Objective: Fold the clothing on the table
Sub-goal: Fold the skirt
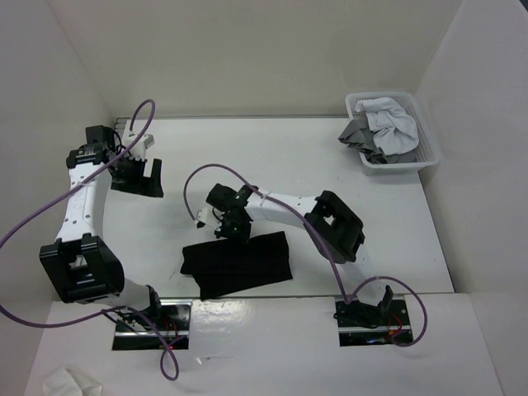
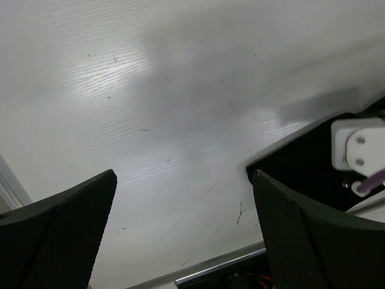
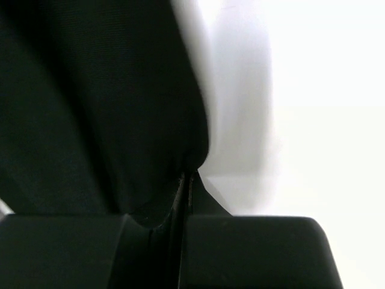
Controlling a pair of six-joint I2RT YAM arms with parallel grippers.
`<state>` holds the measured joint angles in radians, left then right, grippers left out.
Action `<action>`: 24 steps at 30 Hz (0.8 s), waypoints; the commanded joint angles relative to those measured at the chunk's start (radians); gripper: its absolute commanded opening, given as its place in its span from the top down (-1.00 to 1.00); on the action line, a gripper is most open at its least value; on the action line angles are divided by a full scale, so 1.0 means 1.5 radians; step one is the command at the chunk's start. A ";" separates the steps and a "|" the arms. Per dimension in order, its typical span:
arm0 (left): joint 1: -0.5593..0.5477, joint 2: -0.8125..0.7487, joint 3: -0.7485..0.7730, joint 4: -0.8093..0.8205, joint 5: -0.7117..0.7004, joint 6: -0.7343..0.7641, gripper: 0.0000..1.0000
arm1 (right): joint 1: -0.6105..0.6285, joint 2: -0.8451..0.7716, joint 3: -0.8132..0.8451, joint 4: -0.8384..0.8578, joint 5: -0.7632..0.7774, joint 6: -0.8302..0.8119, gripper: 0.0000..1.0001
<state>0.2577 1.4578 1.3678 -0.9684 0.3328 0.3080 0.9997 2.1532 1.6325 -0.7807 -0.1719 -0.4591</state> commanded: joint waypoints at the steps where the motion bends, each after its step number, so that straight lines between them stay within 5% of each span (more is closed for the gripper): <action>1: 0.000 -0.025 -0.007 0.001 0.002 -0.006 -1.00 | -0.052 0.072 0.029 0.060 0.110 0.016 1.00; 13: 0.000 -0.031 -0.013 0.001 0.001 0.000 -1.00 | -0.197 0.202 0.305 0.068 0.206 0.050 1.00; 19: 0.000 -0.031 -0.019 0.007 0.065 0.000 -1.00 | -0.220 0.269 0.430 0.030 0.196 0.050 1.00; 24: -0.070 -0.024 -0.039 0.070 0.119 0.006 -1.00 | -0.220 0.298 0.489 -0.020 0.137 0.058 1.00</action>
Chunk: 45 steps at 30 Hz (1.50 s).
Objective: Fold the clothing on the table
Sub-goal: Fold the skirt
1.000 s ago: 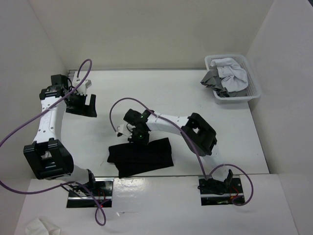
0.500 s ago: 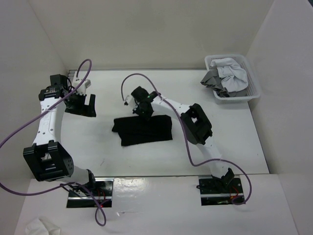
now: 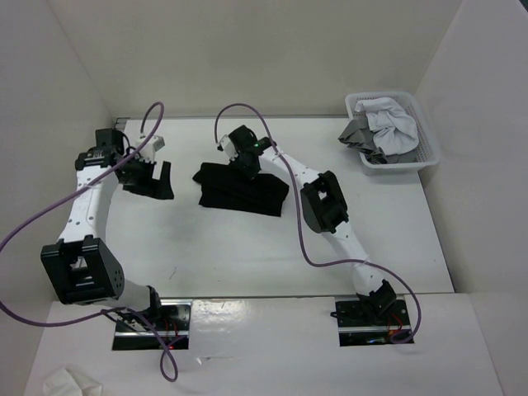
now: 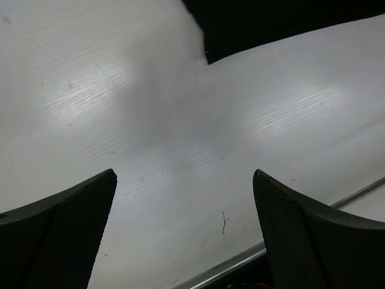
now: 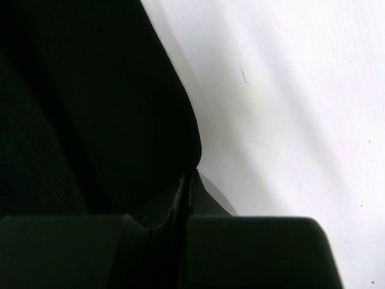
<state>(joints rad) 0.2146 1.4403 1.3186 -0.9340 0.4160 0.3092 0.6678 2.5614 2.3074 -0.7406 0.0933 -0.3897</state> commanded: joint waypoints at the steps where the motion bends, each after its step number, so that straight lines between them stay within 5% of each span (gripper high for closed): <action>1: -0.056 -0.012 -0.006 0.062 0.050 0.012 -1.00 | 0.002 0.026 0.047 -0.047 -0.040 0.011 1.00; 9: -0.138 0.088 0.000 0.274 -0.062 -0.035 -0.93 | 0.002 0.009 0.006 -0.064 -0.068 0.011 1.00; 14: -0.144 0.186 0.017 0.351 -0.131 -0.083 -0.68 | 0.002 -0.046 -0.071 -0.038 -0.068 0.005 1.00; 15: -0.144 0.194 0.017 0.360 -0.131 -0.089 -0.60 | 0.002 -0.055 -0.095 -0.038 -0.068 0.005 1.00; 16: -0.151 0.203 0.017 0.377 -0.139 -0.090 -0.15 | 0.002 -0.071 -0.107 -0.032 -0.068 -0.001 1.00; 17: -0.151 0.218 0.024 0.383 -0.139 -0.100 0.02 | 0.002 -0.079 -0.130 -0.032 -0.068 -0.001 1.00; 21: -0.157 0.255 0.047 0.403 -0.095 -0.106 0.43 | 0.002 -0.109 -0.162 -0.025 -0.068 -0.007 1.00; 24: -0.157 0.270 0.068 0.410 -0.041 -0.106 0.36 | 0.002 -0.115 -0.177 -0.025 -0.074 -0.007 1.00; 30: -0.157 0.321 0.103 0.401 0.052 -0.074 -0.46 | 0.002 -0.109 -0.163 -0.031 -0.074 -0.013 1.00; 34: -0.164 0.338 0.111 0.394 0.068 -0.060 -0.66 | 0.002 -0.103 -0.149 -0.038 -0.082 -0.013 1.00; 45: -0.201 0.392 0.118 0.381 0.053 -0.028 -0.72 | 0.002 -0.097 -0.143 -0.044 -0.088 -0.013 1.00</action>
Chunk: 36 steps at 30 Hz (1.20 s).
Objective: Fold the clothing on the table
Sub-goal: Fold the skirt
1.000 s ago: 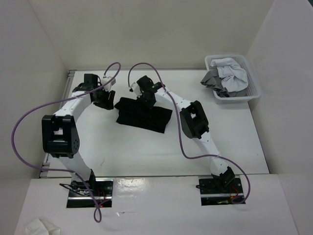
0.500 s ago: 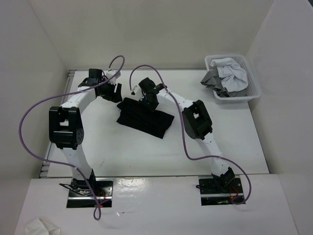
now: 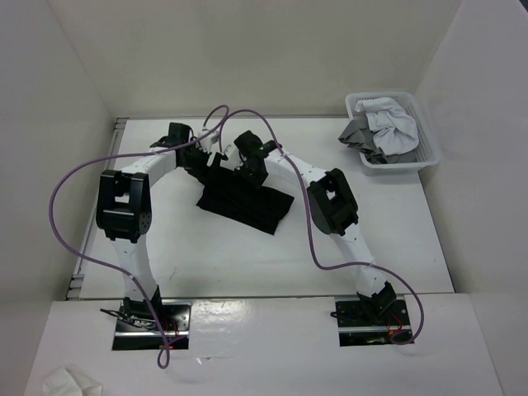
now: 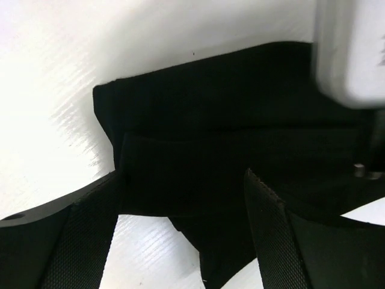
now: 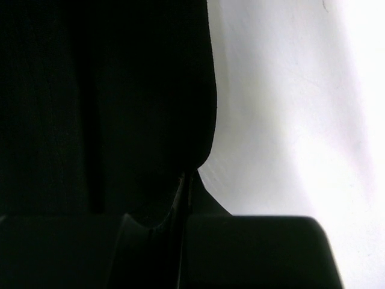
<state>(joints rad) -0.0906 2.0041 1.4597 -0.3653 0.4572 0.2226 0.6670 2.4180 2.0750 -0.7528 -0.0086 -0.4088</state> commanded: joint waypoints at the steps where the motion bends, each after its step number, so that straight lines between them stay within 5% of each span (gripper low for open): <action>1: -0.004 0.016 0.024 -0.004 0.026 0.037 -0.69 | 0.002 -0.001 0.012 -0.036 -0.020 -0.001 1.00; 11: -0.004 0.029 0.030 -0.010 0.032 0.043 -0.40 | 0.002 -0.001 0.005 -0.036 -0.020 -0.001 1.00; 16: -0.004 0.023 0.036 -0.031 0.047 0.056 0.34 | 0.002 -0.001 0.005 -0.030 -0.020 -0.001 1.00; 19: -0.004 0.007 0.030 -0.044 0.061 0.062 0.50 | 0.002 -0.007 -0.001 -0.030 -0.014 -0.001 1.00; 26: 0.010 -0.074 0.023 -0.153 0.098 0.135 0.53 | 0.002 -0.007 -0.001 -0.030 -0.008 -0.001 1.00; 36: 0.026 -0.166 -0.026 -0.427 0.156 0.386 0.30 | 0.002 0.012 0.032 -0.037 0.005 -0.007 1.00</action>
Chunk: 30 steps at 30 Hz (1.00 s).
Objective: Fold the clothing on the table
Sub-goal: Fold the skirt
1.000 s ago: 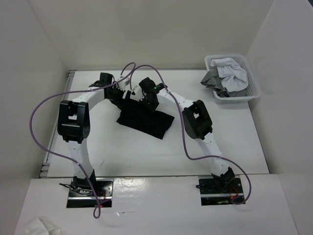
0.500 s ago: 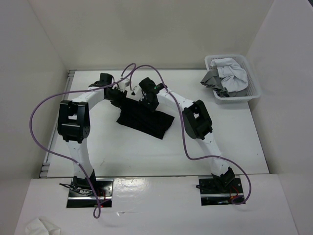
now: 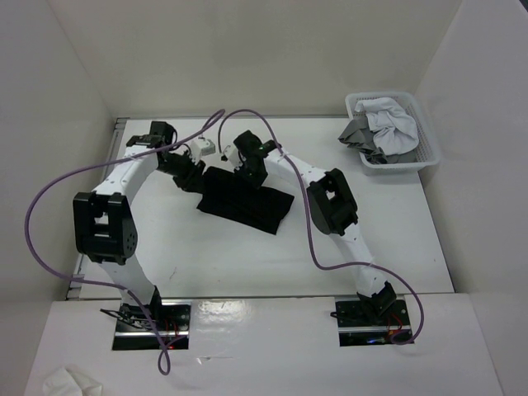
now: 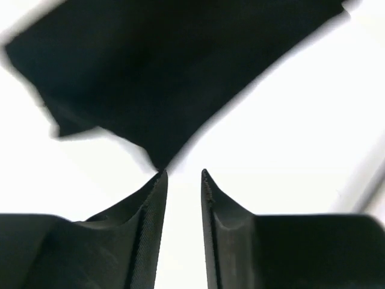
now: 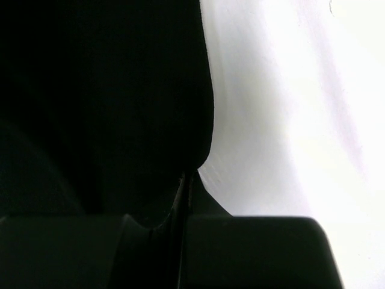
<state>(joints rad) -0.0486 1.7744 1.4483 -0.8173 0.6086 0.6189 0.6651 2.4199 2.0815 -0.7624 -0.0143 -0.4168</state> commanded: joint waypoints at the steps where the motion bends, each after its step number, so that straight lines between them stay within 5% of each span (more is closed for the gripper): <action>1: -0.002 -0.013 -0.026 -0.180 0.064 0.164 0.27 | 0.003 0.011 0.034 -0.031 0.009 -0.001 1.00; 8: -0.019 0.037 -0.065 -0.305 0.056 0.239 0.20 | 0.003 0.043 0.096 -0.065 0.022 -0.001 1.00; 10: 0.016 0.014 -0.066 -0.245 0.070 0.210 0.16 | 0.003 0.051 0.105 -0.072 0.022 -0.001 1.00; 13: 0.039 -0.030 -0.089 -0.096 0.058 0.102 -0.13 | 0.003 0.057 0.113 -0.072 0.022 0.005 1.00; 14: 0.046 -0.041 -0.097 -0.055 0.050 0.044 -0.47 | 0.003 0.057 0.113 -0.072 0.022 0.005 1.00; 17: 0.046 -0.055 -0.106 0.072 0.035 -0.048 -0.67 | 0.003 0.057 0.113 -0.078 0.022 0.005 1.00; 30: 0.040 0.099 0.024 0.258 0.047 -0.184 -0.75 | 0.003 0.008 0.016 -0.044 0.041 0.005 1.00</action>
<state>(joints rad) 0.0212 1.8774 1.4258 -0.4999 0.6376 0.3866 0.6655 2.4603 2.1509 -0.8017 0.0246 -0.4160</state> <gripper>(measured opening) 0.875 0.007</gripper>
